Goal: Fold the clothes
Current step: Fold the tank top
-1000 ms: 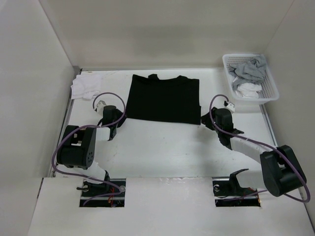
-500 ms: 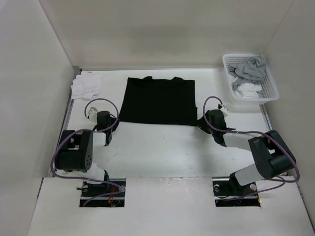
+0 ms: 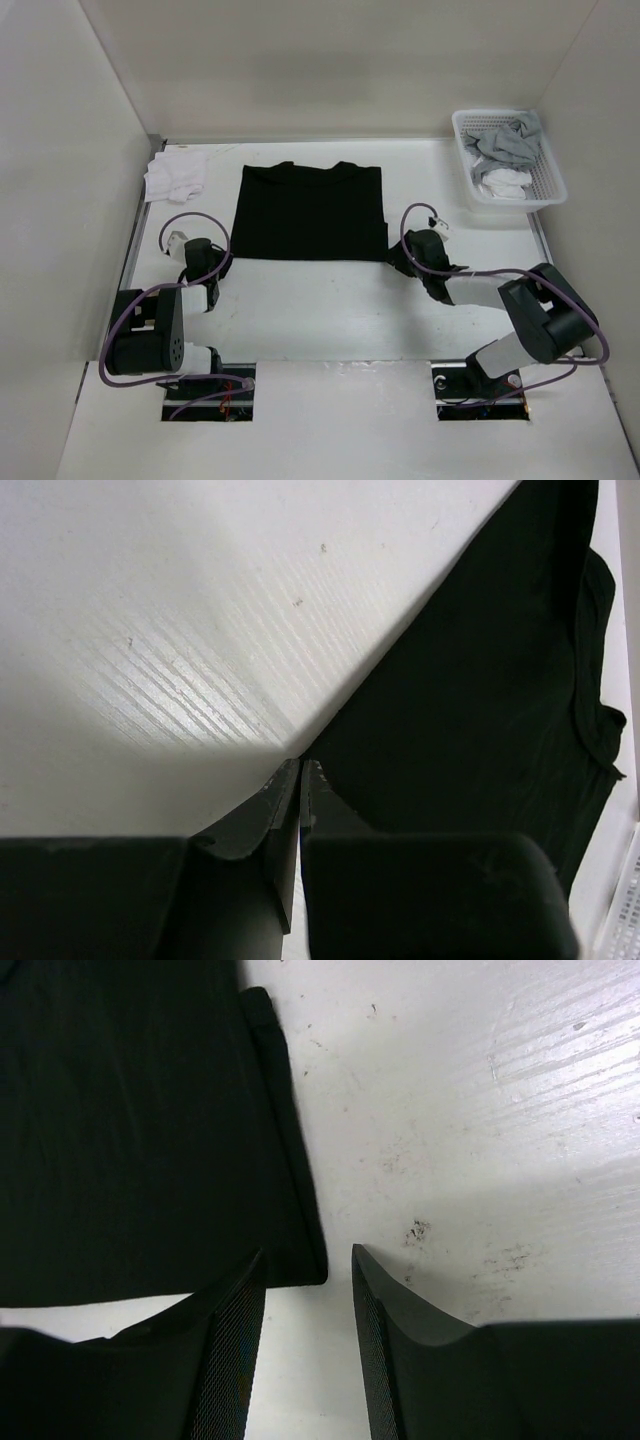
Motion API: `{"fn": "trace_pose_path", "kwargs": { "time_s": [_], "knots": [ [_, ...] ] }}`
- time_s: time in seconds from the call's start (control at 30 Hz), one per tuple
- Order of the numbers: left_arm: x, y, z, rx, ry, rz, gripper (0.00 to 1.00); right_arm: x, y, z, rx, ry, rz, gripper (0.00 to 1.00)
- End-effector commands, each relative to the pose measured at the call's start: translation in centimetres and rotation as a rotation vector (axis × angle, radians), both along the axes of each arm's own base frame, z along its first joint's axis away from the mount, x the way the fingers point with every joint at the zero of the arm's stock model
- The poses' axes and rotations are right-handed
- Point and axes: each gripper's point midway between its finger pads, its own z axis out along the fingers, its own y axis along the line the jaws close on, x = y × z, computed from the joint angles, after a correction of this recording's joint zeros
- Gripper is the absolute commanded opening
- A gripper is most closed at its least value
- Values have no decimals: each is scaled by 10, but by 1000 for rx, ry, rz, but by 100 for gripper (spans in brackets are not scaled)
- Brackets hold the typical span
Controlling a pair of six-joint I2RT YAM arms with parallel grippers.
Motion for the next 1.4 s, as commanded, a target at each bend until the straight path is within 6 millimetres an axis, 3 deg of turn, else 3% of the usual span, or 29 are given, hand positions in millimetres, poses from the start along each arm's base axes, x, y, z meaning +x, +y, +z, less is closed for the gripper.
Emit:
{"fn": "trace_pose_path", "kwargs": {
  "time_s": [0.0, 0.33, 0.47, 0.57, 0.63, 0.73, 0.83, 0.97, 1.07, 1.17, 1.23, 1.3, 1.37],
  "knots": [
    [9, -4, 10, 7, -44, -27, 1, -6, 5, 0, 22, -5, 11, 45],
    [11, -5, 19, 4, -71, -27, 1, -1, 23, -7, 87, 26, 54, 16],
    [12, -6, 30, -1, -99, -26, 1, 3, 20, 10, 113, -27, 36, 0],
    [14, -11, 59, -20, -167, -45, 1, 2, 18, 49, 141, -135, 39, 0],
    [13, -16, 96, -13, -242, -64, 0, -4, 15, 84, 147, -223, 61, 0],
    [-1, -16, 169, 41, -373, -72, 0, -28, 9, 145, 146, -335, 88, 0],
    [-31, -12, 244, 120, -510, -68, 0, -59, -5, 209, 129, -459, 93, 0],
    [-74, -16, 314, 147, -641, -78, 0, -108, -27, 288, 145, -598, 99, 0],
    [-104, -20, 354, 144, -716, -95, 0, -143, -39, 335, 198, -663, 131, 0],
    [-131, -19, 377, 145, -762, -99, 0, -167, -42, 359, 263, -668, 185, 0],
    [-143, -17, 383, 151, -772, -97, 0, -177, -36, 361, 304, -654, 228, 0],
    [-143, -15, 375, 160, -749, -93, 0, -179, -29, 354, 304, -636, 240, 0],
    [-131, -17, 353, 157, -695, -103, 0, -174, -20, 339, 261, -614, 229, 0]
  ]
}}
